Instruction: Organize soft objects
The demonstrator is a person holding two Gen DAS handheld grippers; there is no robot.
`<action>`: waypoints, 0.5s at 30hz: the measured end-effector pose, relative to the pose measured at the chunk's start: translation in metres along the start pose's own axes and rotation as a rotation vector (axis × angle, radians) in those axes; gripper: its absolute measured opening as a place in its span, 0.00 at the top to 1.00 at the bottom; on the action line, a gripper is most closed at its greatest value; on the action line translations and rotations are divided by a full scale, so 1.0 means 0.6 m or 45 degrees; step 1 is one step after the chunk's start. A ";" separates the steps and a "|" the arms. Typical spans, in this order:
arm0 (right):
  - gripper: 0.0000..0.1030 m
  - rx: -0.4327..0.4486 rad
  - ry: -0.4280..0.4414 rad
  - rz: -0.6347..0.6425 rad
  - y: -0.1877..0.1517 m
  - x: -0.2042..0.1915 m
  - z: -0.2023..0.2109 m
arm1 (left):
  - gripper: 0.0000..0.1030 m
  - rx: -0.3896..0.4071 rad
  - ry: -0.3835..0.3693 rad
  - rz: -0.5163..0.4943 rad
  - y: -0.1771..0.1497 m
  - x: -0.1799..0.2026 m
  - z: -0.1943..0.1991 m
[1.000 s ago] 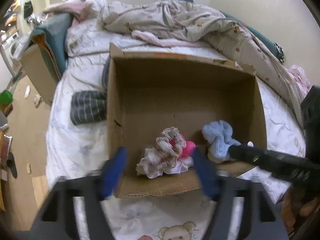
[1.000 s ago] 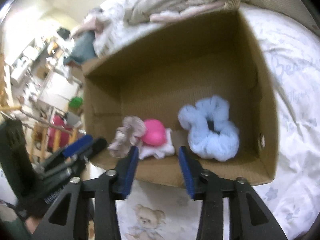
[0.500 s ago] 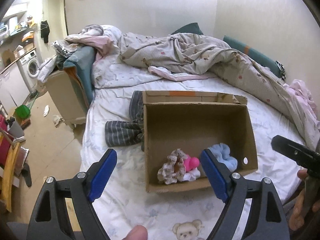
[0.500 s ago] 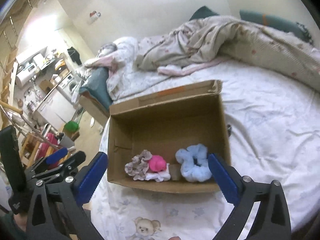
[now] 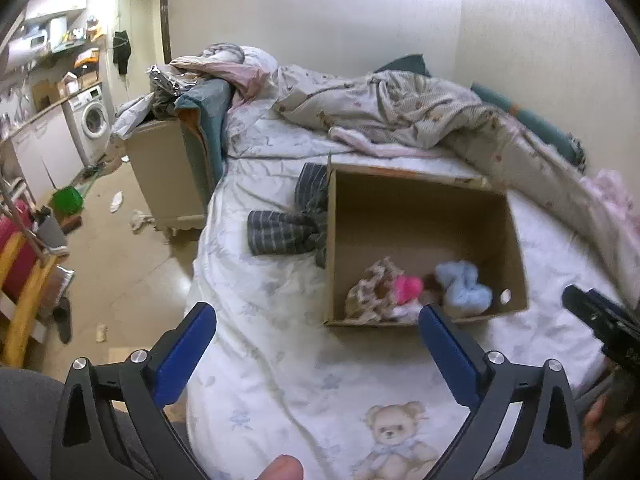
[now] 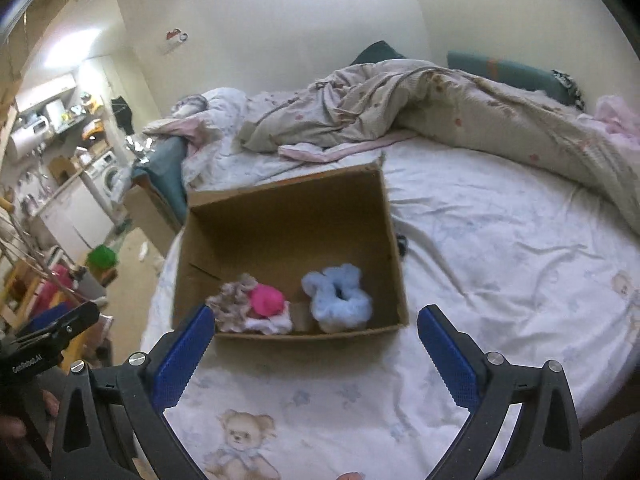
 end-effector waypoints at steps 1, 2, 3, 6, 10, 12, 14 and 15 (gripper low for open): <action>0.00 -0.002 -0.015 0.006 -0.005 -0.002 -0.001 | 0.01 -0.008 0.000 0.002 -0.002 -0.001 -0.004; 0.00 -0.006 -0.026 0.016 -0.009 -0.005 -0.004 | 0.01 -0.017 -0.014 0.009 -0.002 -0.001 -0.011; 0.00 -0.014 -0.033 0.025 -0.012 -0.007 -0.008 | 0.01 -0.026 -0.019 0.010 -0.002 -0.001 -0.015; 0.00 -0.026 -0.053 0.059 -0.016 -0.014 -0.016 | 0.01 -0.064 -0.043 0.021 -0.001 0.003 -0.029; 0.00 -0.035 -0.059 0.086 -0.017 -0.023 -0.025 | 0.01 -0.057 -0.059 -0.003 -0.006 0.014 -0.026; 0.00 -0.041 -0.052 0.084 -0.018 -0.026 -0.027 | 0.01 -0.047 -0.067 -0.017 -0.008 0.018 -0.023; 0.00 -0.047 -0.049 0.083 -0.017 -0.027 -0.030 | 0.01 -0.051 -0.067 -0.029 -0.011 0.020 -0.023; 0.00 -0.048 -0.047 0.079 -0.016 -0.027 -0.031 | 0.01 -0.058 -0.069 -0.031 -0.012 0.022 -0.024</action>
Point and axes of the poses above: each gripper's, at about its wrist camera, not at the fingertips, and z roughly against the way its jaws point, x to its right, y to its top, the point moved 6 cm from there along -z, roughly the way its jaws point, and after that the axes turned 13 degrees about z, right-handed, at the moved point
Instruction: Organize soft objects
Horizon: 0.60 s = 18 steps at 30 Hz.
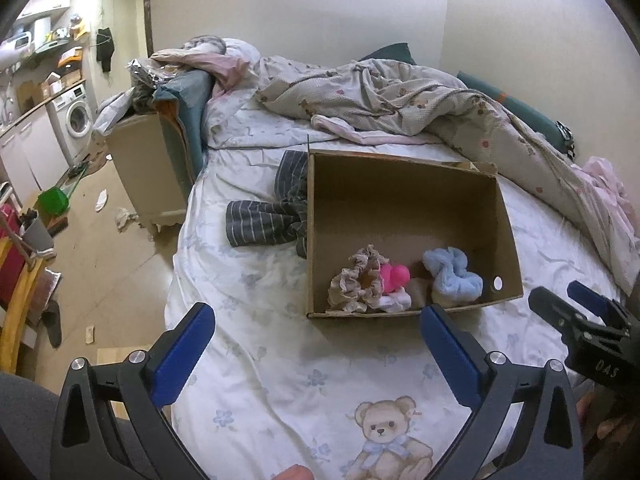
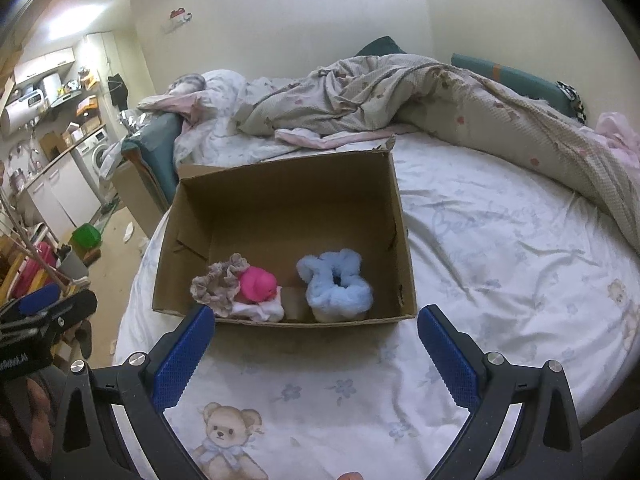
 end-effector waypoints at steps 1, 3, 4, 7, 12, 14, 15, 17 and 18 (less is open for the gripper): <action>0.00 -0.002 0.002 -0.003 0.001 0.000 -0.001 | 0.01 -0.008 -0.002 0.000 -0.002 0.000 -0.002; 0.00 -0.009 0.001 -0.008 0.000 0.001 -0.003 | 0.01 -0.016 -0.006 0.000 -0.004 0.001 -0.003; 0.00 -0.011 0.002 -0.011 0.000 0.001 -0.004 | 0.01 -0.018 -0.007 -0.002 -0.004 0.002 -0.004; 0.00 -0.015 0.002 -0.021 0.000 0.004 -0.005 | 0.01 -0.016 -0.013 -0.003 -0.004 0.004 -0.003; 0.00 -0.023 0.009 -0.040 -0.001 0.007 -0.007 | 0.01 -0.016 -0.027 -0.009 -0.005 0.008 -0.001; 0.00 -0.025 0.008 -0.038 -0.002 0.007 -0.007 | 0.01 -0.017 -0.028 -0.009 -0.005 0.009 -0.001; 0.00 -0.024 0.007 -0.038 -0.001 0.007 -0.006 | 0.01 -0.017 -0.029 -0.007 -0.005 0.009 -0.001; 0.00 -0.023 0.009 -0.036 -0.002 0.006 -0.006 | 0.01 -0.019 -0.032 -0.003 -0.005 0.009 -0.002; 0.00 -0.024 0.007 -0.036 -0.002 0.006 -0.007 | 0.01 -0.018 -0.030 -0.005 -0.005 0.008 -0.002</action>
Point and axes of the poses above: each gripper's, at about its wrist camera, not at the fingertips, and z roughly against the way its jaws point, x to its right, y to its top, the point moved 6 cm from there along -z, roughly the way its jaws point, and after that the axes turned 13 degrees about z, right-handed, at the moved point
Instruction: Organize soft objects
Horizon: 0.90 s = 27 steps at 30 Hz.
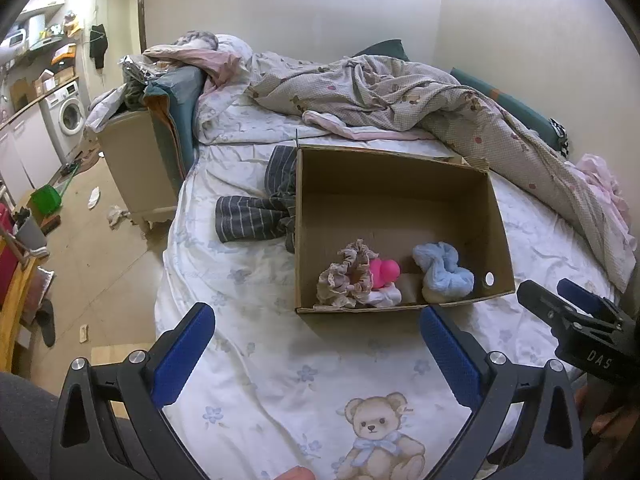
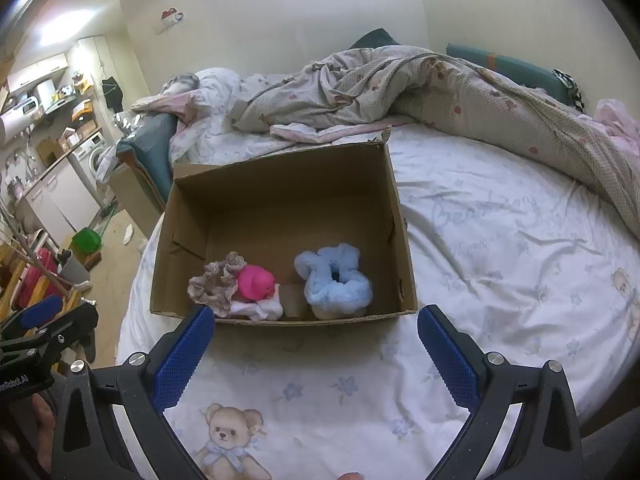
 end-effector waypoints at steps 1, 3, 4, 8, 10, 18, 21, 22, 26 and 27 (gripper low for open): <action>0.00 -0.001 -0.001 0.003 -0.001 0.000 -0.001 | 0.01 0.000 0.001 0.002 0.000 0.000 0.000; 0.00 -0.001 -0.001 0.002 -0.001 -0.001 0.000 | 0.01 -0.001 0.001 0.006 0.000 0.000 -0.001; 0.00 0.000 -0.001 0.001 -0.001 -0.001 0.000 | 0.01 -0.002 0.001 0.006 0.000 0.001 -0.001; 0.00 0.001 -0.002 0.003 -0.002 -0.002 -0.001 | 0.01 -0.003 0.003 0.008 0.000 0.000 -0.001; 0.00 0.001 -0.003 0.003 -0.001 -0.002 0.000 | 0.01 -0.002 0.001 0.009 0.000 0.001 -0.002; 0.00 0.000 -0.003 0.003 -0.002 -0.003 0.000 | 0.01 -0.004 0.002 0.008 0.000 0.001 -0.002; 0.00 0.001 -0.003 0.004 -0.001 -0.003 0.000 | 0.01 -0.005 0.003 0.010 0.000 0.001 -0.002; 0.00 0.000 -0.003 0.004 -0.002 -0.003 0.000 | 0.01 -0.006 0.002 0.010 0.000 0.001 -0.002; 0.00 0.000 -0.003 0.005 -0.002 -0.003 0.000 | 0.01 -0.001 -0.006 0.017 0.000 0.001 -0.002; 0.00 0.001 -0.003 0.004 -0.001 -0.004 0.000 | 0.01 0.000 -0.003 0.017 0.000 0.002 -0.003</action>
Point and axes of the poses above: each gripper's, at about its wrist camera, not at the fingertips, and z roughly against the way its jaws point, x to its right, y to its top, the point moved 6 cm from there along -z, roughly the way its jaws point, and after that the axes turned 13 degrees about z, right-handed, at the moved point
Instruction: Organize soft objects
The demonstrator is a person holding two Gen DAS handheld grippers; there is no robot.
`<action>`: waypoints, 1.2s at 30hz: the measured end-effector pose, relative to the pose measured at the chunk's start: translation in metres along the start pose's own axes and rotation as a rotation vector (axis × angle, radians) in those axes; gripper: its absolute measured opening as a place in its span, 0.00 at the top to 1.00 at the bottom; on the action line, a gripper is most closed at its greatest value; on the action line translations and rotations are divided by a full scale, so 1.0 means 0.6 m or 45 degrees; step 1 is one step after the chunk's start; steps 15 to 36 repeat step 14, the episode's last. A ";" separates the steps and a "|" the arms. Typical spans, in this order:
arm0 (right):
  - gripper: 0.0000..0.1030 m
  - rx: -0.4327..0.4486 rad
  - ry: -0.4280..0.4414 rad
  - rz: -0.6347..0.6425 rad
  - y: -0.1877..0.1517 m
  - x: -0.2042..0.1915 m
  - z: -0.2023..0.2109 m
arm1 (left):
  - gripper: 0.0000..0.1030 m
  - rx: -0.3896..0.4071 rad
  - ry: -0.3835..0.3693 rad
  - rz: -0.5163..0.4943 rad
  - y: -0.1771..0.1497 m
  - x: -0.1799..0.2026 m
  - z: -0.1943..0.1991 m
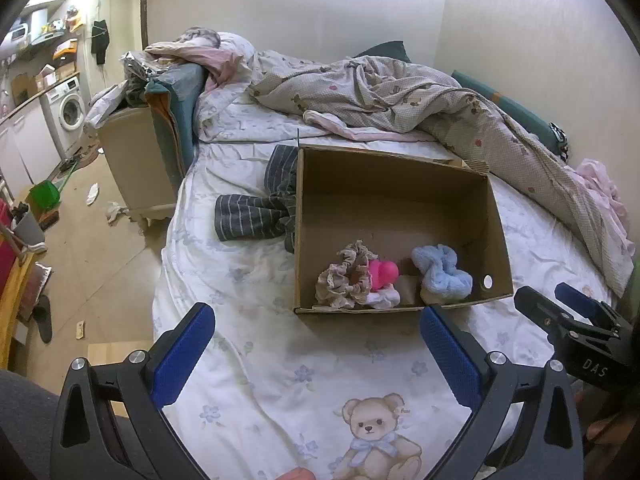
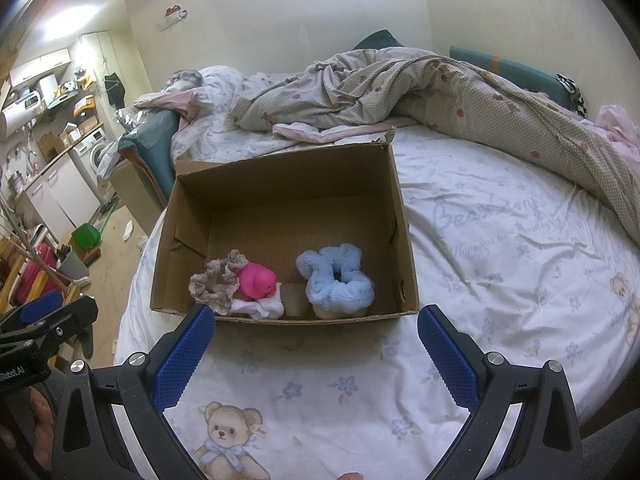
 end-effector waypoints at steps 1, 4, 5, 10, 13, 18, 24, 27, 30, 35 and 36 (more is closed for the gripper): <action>0.00 0.000 -0.001 0.000 0.000 0.000 0.000 | 0.01 -0.001 0.000 0.001 -0.001 0.000 -0.001; 0.00 -0.001 -0.001 0.002 0.000 0.000 0.000 | 0.01 -0.004 -0.001 0.003 -0.001 0.001 -0.001; 0.00 -0.001 -0.001 0.005 0.000 0.000 0.000 | 0.01 -0.003 -0.001 0.003 -0.001 0.001 -0.001; 0.00 0.001 0.000 0.007 -0.001 -0.001 -0.001 | 0.01 -0.011 -0.005 0.004 -0.002 0.001 -0.003; 0.00 0.001 -0.001 0.009 -0.001 -0.002 0.000 | 0.01 -0.032 -0.032 0.019 -0.008 0.002 -0.006; 0.00 0.000 -0.001 0.010 -0.002 -0.002 -0.001 | 0.01 -0.033 -0.028 0.018 -0.008 0.001 -0.007; 0.00 0.000 -0.001 0.010 -0.002 -0.002 -0.001 | 0.01 -0.033 -0.028 0.018 -0.008 0.001 -0.007; 0.00 0.000 -0.001 0.010 -0.002 -0.002 -0.001 | 0.01 -0.033 -0.028 0.018 -0.008 0.001 -0.007; 0.00 0.000 -0.001 0.010 -0.002 -0.002 -0.001 | 0.01 -0.033 -0.028 0.018 -0.008 0.001 -0.007; 0.00 0.000 -0.001 0.010 -0.002 -0.002 -0.001 | 0.01 -0.033 -0.028 0.018 -0.008 0.001 -0.007; 0.00 0.000 -0.001 0.010 -0.002 -0.002 -0.001 | 0.01 -0.033 -0.028 0.018 -0.008 0.001 -0.007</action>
Point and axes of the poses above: each gripper's, at about its wrist camera, not at the fingertips, and z roughly against the way its jaws point, x to its right, y to its top, the point moved 6 cm from there along -z, roughly the way its jaws point, and after that the axes turned 13 degrees about z, right-handed, at the moved point
